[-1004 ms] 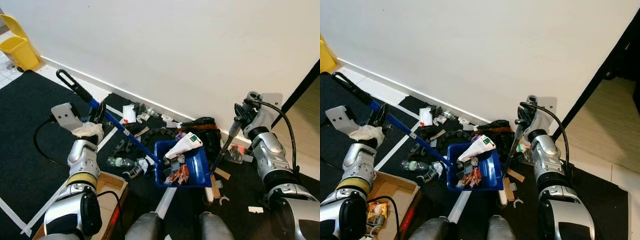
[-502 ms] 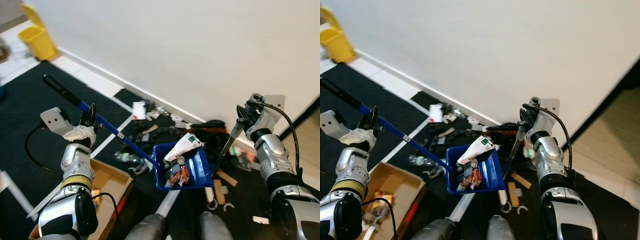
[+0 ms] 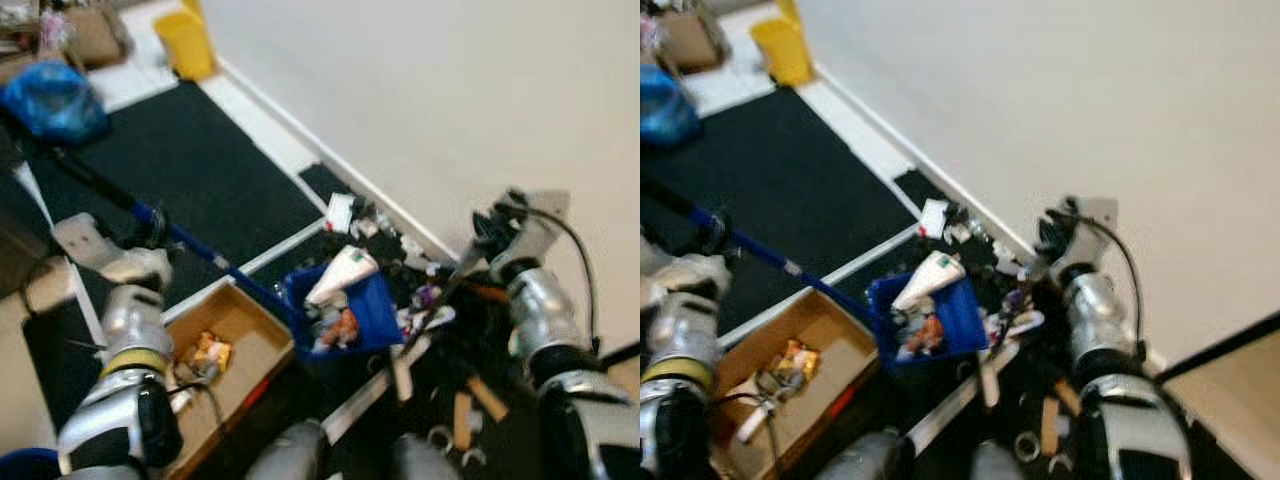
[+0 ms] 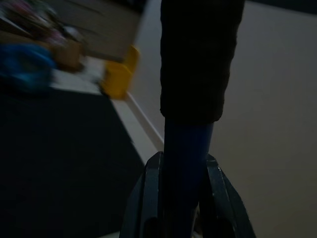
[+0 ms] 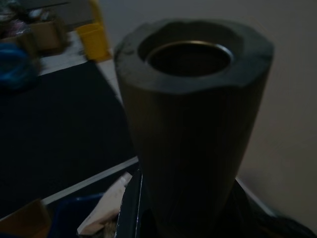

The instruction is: Sweep floor

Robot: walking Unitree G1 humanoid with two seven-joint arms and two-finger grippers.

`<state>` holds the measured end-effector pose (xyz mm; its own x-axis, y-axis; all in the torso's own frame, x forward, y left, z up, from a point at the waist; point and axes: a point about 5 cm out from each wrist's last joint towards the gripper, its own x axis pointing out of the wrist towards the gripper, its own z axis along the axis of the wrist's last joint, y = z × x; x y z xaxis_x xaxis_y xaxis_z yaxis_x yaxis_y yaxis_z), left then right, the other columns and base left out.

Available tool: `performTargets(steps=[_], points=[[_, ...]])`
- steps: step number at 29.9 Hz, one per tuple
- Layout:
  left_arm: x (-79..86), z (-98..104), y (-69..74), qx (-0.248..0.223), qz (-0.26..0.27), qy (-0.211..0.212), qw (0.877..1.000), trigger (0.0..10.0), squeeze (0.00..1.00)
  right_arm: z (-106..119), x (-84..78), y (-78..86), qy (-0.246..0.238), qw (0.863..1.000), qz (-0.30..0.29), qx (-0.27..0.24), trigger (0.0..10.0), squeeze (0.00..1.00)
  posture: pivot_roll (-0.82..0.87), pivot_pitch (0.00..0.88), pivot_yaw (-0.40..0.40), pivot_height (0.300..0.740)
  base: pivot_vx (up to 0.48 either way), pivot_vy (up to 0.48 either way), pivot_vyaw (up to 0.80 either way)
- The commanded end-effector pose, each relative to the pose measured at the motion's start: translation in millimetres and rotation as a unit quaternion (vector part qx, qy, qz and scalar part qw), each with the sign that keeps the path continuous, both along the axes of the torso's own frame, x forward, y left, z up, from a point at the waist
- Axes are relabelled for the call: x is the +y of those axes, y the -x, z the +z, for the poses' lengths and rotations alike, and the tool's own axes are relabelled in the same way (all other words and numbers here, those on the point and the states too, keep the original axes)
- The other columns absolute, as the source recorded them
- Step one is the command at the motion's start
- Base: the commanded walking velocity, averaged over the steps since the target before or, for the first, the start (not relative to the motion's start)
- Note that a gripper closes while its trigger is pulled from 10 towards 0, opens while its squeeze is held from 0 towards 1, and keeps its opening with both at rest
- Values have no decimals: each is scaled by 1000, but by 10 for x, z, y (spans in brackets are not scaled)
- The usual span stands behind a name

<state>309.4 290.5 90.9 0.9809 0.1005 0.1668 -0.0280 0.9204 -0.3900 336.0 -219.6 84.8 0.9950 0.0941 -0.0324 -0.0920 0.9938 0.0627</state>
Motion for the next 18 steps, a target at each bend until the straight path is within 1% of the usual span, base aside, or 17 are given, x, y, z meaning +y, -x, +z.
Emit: performTargets(steps=[1,18], points=[[67,120,-26,-26,14,-1,1000,10000,0,39,-4,-9,-2,1000,-2,-14,10000,0,127,37,-21,740,0,0,788],[26,79,-40,-9,11,-1,1000,10000,0,8,93,-3,-10,1000,11,-15,10000,0,133,37,-15,740,0,0,787]])
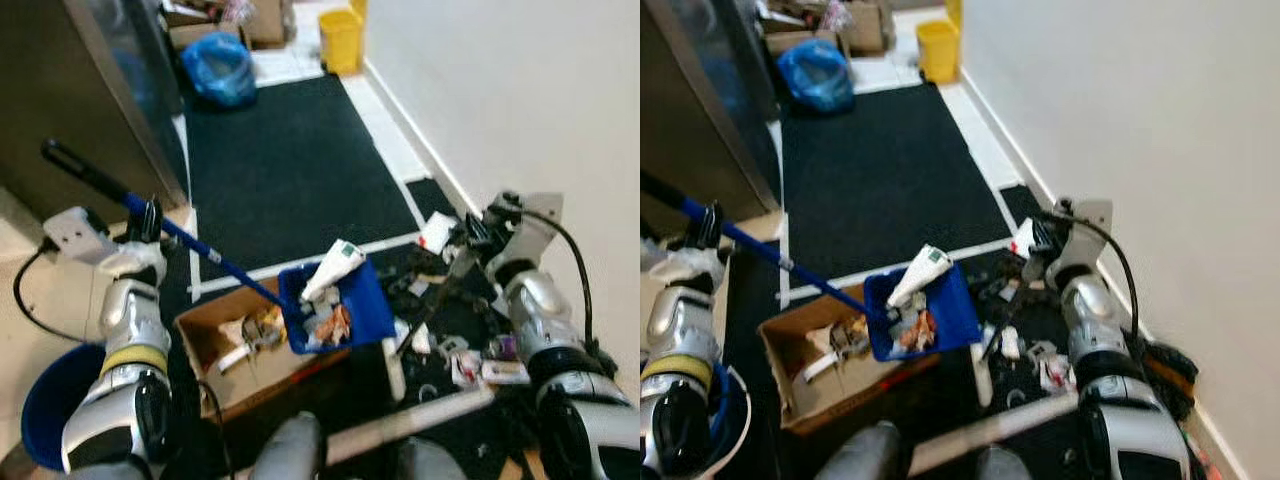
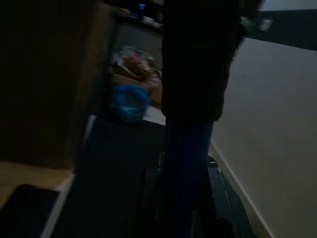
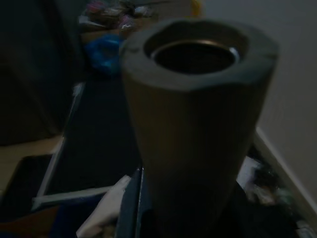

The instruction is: Sweep floor

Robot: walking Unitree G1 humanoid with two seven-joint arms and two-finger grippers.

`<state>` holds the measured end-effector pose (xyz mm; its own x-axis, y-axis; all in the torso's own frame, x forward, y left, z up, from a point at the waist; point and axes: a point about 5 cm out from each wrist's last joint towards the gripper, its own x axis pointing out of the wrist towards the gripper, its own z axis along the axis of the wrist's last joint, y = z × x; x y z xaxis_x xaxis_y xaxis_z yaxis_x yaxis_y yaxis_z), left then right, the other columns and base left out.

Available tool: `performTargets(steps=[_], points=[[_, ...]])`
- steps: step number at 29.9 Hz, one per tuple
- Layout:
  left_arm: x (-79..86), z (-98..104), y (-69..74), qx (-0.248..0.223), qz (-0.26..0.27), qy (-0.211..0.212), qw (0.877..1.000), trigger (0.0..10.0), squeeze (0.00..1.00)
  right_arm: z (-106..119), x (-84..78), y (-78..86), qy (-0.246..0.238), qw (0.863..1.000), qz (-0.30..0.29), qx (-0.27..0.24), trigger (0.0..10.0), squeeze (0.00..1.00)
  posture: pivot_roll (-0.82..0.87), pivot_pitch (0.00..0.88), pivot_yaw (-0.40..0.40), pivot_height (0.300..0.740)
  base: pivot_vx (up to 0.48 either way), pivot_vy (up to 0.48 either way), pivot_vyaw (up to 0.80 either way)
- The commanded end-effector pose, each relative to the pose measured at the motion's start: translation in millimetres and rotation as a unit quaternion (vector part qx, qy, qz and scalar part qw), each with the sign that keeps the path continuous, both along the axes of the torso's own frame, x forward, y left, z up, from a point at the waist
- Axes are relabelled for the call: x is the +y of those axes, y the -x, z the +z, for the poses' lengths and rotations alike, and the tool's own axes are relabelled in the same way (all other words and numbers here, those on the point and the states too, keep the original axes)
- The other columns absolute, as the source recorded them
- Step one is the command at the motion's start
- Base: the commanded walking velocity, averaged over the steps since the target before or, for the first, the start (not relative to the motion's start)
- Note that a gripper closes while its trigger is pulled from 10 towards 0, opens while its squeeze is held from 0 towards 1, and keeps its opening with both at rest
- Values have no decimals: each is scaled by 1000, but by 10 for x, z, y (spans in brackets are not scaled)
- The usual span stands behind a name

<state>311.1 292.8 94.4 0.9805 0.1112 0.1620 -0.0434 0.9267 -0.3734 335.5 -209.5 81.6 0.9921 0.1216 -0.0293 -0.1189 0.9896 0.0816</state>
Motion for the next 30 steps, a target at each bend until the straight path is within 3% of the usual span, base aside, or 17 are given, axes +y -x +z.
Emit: performTargets(steps=[1,24,30], points=[[-1,40,-28,-9,5,8,1000,10000,0,36,3,-7,-1,1000,-1,-14,10000,0,134,36,-14,740,0,0,788],[-38,7,-63,17,6,13,1000,10000,0,10,-3,31,-2,1000,-4,-18,10000,0,128,44,-12,740,0,0,788],[-39,-37,-52,29,-1,26,999,10000,0,13,-5,27,-13,1000,-12,-19,10000,0,126,48,-12,740,0,-363,0]])
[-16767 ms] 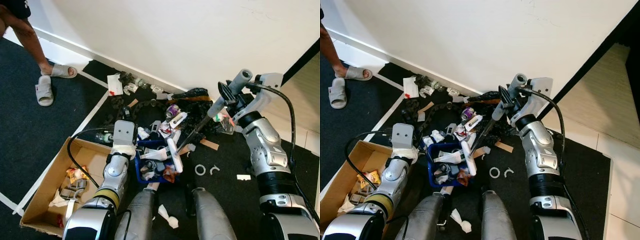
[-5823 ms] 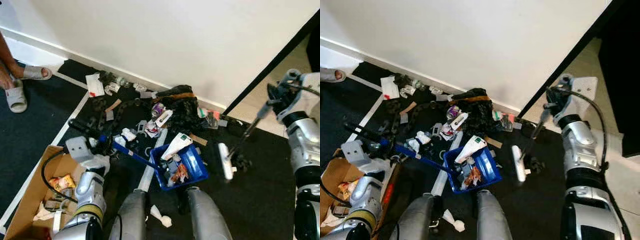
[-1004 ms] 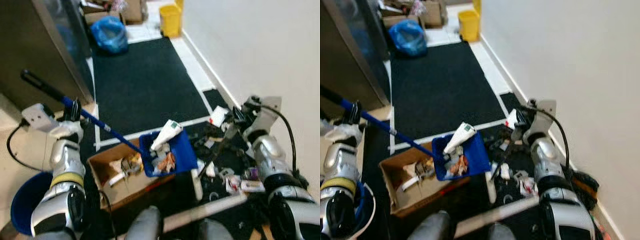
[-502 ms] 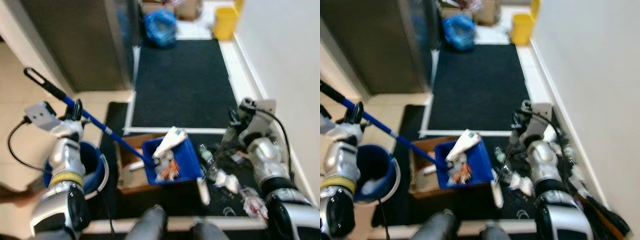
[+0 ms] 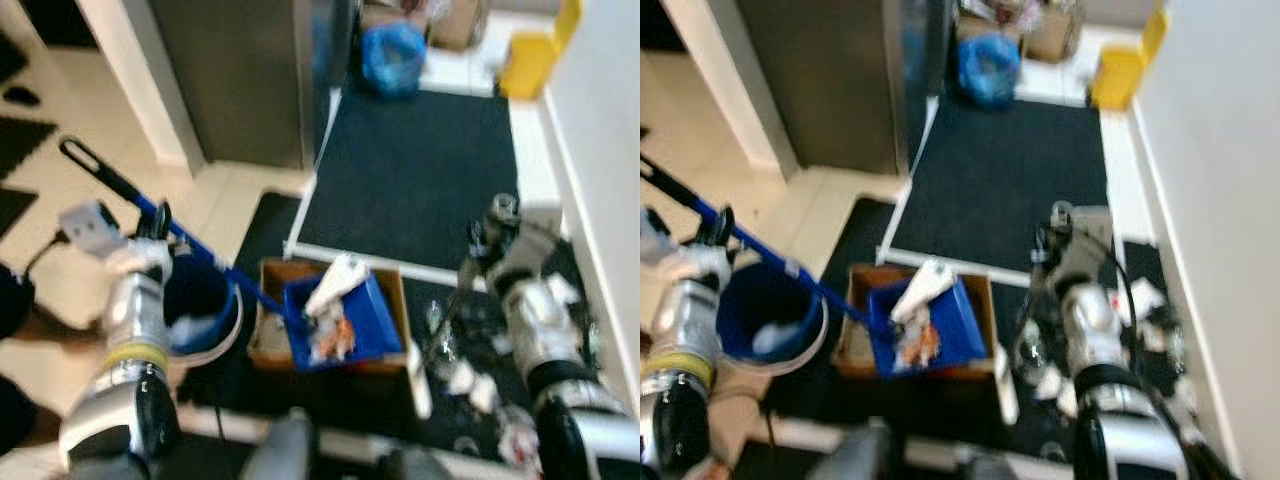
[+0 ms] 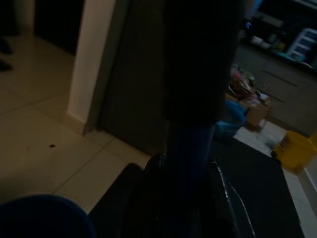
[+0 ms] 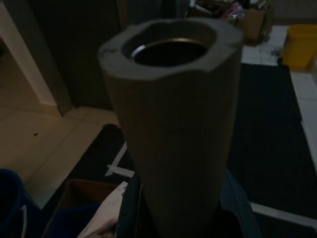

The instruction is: Sweep floor

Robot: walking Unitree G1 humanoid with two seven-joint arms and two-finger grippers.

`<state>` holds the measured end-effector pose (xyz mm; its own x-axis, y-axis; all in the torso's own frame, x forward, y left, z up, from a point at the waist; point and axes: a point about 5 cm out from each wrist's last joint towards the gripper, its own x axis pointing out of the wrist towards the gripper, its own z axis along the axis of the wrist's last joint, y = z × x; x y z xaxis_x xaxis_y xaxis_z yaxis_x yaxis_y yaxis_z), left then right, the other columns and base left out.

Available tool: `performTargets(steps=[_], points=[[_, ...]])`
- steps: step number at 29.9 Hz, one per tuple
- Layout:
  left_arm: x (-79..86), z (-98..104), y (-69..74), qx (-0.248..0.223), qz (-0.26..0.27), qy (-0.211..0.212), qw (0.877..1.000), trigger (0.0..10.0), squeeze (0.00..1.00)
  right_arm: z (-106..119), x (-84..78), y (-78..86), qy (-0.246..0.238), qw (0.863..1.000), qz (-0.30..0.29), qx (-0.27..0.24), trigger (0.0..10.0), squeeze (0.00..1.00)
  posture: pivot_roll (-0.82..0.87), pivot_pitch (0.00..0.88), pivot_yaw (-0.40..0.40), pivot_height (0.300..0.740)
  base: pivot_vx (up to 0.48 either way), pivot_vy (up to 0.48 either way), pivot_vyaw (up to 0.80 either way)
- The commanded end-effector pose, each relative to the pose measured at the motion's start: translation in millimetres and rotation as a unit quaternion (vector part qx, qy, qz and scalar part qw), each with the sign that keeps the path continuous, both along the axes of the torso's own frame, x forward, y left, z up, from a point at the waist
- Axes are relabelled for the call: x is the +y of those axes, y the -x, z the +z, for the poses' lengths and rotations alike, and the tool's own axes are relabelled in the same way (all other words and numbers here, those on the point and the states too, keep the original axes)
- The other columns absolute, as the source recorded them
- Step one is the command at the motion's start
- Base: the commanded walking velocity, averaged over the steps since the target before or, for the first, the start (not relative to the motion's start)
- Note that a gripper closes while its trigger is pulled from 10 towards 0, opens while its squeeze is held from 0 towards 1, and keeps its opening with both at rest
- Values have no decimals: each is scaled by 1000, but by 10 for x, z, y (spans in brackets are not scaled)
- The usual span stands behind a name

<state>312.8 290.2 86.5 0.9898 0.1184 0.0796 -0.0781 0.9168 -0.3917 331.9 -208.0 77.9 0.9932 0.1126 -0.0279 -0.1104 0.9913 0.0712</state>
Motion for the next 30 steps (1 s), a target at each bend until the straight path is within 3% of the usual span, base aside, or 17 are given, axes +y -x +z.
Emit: performTargets(steps=[1,6,19,30], points=[[-16,33,-35,-8,-2,14,1000,10000,0,51,-21,-8,-18,1000,-7,-19,10000,0,126,48,-12,740,0,-461,0],[-15,-13,-29,11,9,18,1000,10000,0,52,-32,0,-17,1000,-8,-20,10000,0,121,52,-13,740,0,-431,0],[-24,-38,-20,15,12,24,1000,10000,0,30,-38,30,-15,1000,-6,-19,10000,0,115,59,-12,740,0,0,0],[241,149,-11,0,66,-2,998,10000,0,-9,-11,73,-12,1000,4,-17,10000,0,112,89,-24,740,0,0,0]])
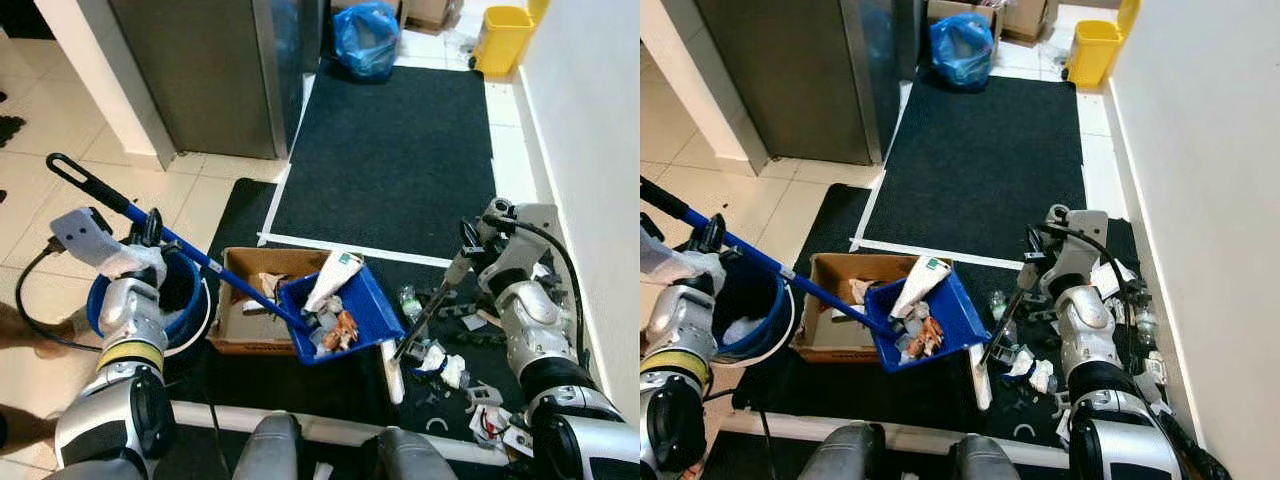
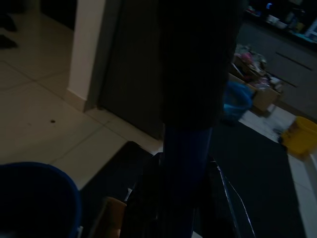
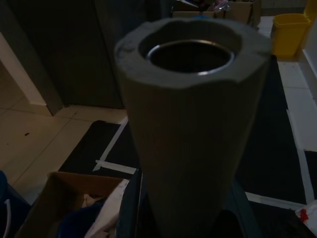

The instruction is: Sweep floor

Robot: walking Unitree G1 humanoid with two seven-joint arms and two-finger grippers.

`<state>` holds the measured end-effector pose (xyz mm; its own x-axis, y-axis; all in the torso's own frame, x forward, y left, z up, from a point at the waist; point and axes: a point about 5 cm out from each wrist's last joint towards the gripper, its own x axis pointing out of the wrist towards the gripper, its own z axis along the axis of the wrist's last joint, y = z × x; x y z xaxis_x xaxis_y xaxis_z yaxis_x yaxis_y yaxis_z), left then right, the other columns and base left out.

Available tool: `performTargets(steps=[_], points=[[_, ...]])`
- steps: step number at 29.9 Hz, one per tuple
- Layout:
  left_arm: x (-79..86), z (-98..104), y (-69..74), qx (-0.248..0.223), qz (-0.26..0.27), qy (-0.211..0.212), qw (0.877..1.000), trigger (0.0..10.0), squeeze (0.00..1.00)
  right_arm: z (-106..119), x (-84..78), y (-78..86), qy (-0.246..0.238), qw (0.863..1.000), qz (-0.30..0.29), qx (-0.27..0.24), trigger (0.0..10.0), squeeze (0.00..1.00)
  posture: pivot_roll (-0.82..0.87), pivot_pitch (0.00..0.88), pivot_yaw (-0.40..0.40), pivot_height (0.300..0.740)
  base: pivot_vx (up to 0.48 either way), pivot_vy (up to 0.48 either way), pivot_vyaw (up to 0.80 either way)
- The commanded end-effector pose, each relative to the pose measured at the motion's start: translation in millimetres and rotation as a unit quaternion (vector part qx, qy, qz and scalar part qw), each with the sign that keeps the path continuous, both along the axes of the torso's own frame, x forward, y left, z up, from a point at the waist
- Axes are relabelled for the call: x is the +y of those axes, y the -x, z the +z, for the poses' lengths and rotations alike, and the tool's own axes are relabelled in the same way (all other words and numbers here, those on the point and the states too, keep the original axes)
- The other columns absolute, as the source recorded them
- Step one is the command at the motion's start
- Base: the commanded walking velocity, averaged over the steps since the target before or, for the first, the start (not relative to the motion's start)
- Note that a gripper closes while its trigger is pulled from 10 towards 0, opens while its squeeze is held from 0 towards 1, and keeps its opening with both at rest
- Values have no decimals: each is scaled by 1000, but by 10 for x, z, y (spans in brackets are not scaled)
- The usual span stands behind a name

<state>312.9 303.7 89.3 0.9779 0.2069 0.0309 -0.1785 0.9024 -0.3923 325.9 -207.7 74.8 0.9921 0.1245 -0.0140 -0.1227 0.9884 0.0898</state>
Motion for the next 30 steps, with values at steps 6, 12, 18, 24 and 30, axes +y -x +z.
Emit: performTargets(steps=[6,12,18,24,30], points=[[224,283,-42,-36,32,-30,998,10000,0,-23,-4,76,-2,1000,1,-10,10000,0,102,111,-23,740,0,0,0],[254,492,-146,-48,33,-59,997,10000,0,-61,-35,158,-1,1000,-2,-10,10000,0,86,138,-19,740,0,0,0],[208,673,-250,-48,23,-132,990,10000,0,-80,-35,206,-1,1000,0,-10,10000,0,76,151,-20,740,0,0,0],[-26,873,-412,-55,-23,-252,966,10000,0,-82,-31,246,-4,1000,-1,-13,10000,0,70,163,-12,740,0,0,0],[-214,1072,-547,-73,-31,-319,944,10000,0,-92,-30,298,-8,1000,-3,-16,10000,0,62,167,0,740,0,0,0]])
